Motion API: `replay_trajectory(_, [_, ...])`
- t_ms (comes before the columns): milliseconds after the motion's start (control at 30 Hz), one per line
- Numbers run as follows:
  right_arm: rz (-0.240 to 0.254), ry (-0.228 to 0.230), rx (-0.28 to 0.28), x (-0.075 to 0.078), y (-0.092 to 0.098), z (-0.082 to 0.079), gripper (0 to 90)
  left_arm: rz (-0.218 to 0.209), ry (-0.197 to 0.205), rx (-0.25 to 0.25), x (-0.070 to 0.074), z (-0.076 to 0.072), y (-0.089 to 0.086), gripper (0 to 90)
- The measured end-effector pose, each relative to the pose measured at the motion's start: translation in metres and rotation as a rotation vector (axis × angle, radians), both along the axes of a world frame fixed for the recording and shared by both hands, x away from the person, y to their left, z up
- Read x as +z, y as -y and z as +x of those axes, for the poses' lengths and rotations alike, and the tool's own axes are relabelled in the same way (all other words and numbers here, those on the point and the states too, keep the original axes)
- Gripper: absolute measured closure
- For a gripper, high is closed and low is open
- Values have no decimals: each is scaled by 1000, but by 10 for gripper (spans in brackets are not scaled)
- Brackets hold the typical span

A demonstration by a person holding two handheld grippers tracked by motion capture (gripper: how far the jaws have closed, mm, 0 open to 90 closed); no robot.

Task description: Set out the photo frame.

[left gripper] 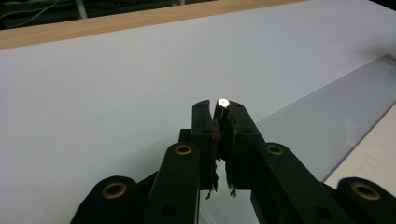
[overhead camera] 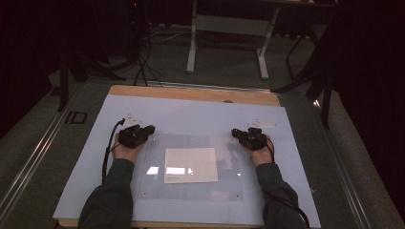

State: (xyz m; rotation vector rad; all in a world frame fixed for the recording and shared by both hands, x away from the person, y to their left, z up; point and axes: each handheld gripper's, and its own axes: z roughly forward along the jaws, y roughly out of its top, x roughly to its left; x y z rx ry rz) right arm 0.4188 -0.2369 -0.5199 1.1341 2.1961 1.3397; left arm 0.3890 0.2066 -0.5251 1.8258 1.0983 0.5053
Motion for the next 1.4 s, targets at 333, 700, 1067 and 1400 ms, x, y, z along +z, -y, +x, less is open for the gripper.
replay_trajectory(333, [1,-46,9,3,1,4,840,-43,-41,-13,0,5,-5,845])
replay_trajectory(700, [25,-138,5,7,2,18,842,-82,-132,-23,4,21,-8,847])
replay_trajectory(1067, [62,-199,1,8,3,33,851,-139,-194,1,3,37,-9,855])
replay_trajectory(1400, [78,-225,-53,6,0,45,846,-189,-255,49,1,53,-7,860])
